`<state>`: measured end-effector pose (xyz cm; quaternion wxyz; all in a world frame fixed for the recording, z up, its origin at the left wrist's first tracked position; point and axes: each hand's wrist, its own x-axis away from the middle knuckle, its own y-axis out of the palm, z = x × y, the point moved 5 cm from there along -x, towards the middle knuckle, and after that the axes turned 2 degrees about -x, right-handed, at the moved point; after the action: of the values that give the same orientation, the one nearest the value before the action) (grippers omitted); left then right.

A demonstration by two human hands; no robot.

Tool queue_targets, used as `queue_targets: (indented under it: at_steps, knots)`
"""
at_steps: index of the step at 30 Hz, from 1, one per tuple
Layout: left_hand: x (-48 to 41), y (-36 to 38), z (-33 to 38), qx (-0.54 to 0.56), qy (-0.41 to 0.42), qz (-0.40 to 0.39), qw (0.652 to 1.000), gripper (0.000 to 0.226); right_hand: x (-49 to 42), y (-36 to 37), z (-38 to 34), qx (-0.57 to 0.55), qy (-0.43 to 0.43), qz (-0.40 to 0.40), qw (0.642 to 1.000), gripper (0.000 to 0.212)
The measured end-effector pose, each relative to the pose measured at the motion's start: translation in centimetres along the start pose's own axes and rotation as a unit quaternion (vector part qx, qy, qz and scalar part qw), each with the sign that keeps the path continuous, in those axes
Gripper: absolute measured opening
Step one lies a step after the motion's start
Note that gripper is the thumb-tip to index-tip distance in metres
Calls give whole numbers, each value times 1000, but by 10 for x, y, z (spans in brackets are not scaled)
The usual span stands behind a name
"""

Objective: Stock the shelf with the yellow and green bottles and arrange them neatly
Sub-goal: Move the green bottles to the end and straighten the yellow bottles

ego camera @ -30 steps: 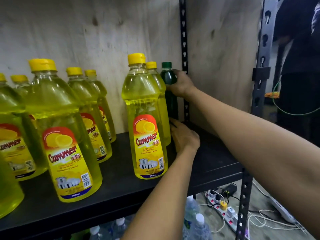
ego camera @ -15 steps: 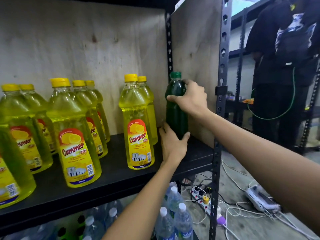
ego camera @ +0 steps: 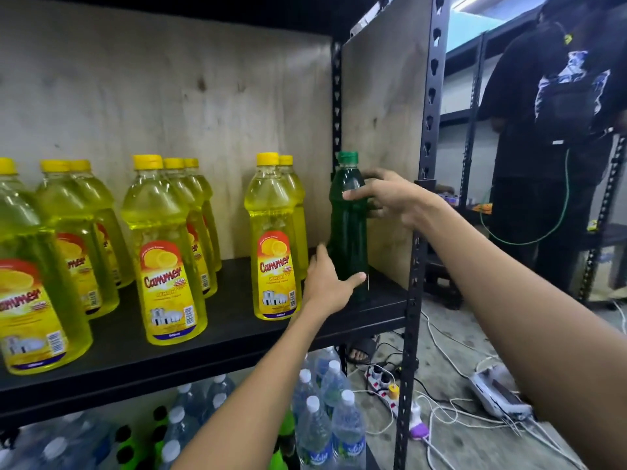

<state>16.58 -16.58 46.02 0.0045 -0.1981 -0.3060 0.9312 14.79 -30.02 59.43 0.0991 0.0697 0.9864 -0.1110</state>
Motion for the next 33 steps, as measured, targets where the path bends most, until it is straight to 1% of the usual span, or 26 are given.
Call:
queue_targets:
  at_steps: [2, 4, 6, 7, 9, 11, 12, 13, 15, 17, 19, 22, 25, 28, 31, 33]
  knots:
    - [-2, -1, 0, 8, 4, -22, 1000, 98, 4, 1, 1, 14, -11, 2, 1000, 76]
    - [-1, 1, 2, 18, -1, -27, 999, 89, 4, 3, 2, 28, -23, 23, 999, 81]
    - [4, 2, 5, 28, -11, 12, 999, 82, 4, 10, 3, 56, -32, 49, 997, 86]
    - [7, 2, 7, 34, -19, 44, 998, 82, 3, 14, 3, 91, -41, 70, 993, 90]
    - [12, 1, 9, 43, -38, 101, 993, 86, 5, 22, 2, 172, -67, 125, 975, 97]
    - [13, 0, 10, 43, -43, 123, 991, 91, 8, 24, 0, 197, -82, 160, 964, 105]
    - [12, -1, 9, 44, -37, 117, 991, 89, 8, 23, 0, 180, -77, 154, 969, 107]
    - [9, -2, 8, 48, -28, 101, 993, 86, 6, 19, 3, 146, -63, 131, 979, 107]
    - [3, -5, 7, 56, -16, 52, 997, 78, 9, 15, 9, 68, -28, 60, 995, 101]
    - [2, -10, 7, 61, -10, 8, 998, 79, 11, 12, 16, 53, -20, 31, 998, 95]
    - [5, -17, 7, 79, 6, -18, 997, 85, 19, 13, 16, 69, -55, 55, 995, 92]
    - [23, -29, 7, 132, 30, -54, 989, 86, 40, 21, 5, 95, -128, 106, 981, 97]
    - [55, -51, 6, 166, 48, -76, 982, 84, 68, 41, -6, 122, -172, 125, 969, 90]
    - [88, -79, -7, 190, 53, -80, 977, 72, 93, 69, -16, 115, -200, 114, 966, 92]
    - [114, -115, -29, 183, 47, -57, 980, 58, 112, 109, -27, 128, -220, 90, 963, 90]
    - [130, -144, -42, 176, 36, -40, 983, 58, 124, 137, -36, 118, -234, 78, 962, 91]
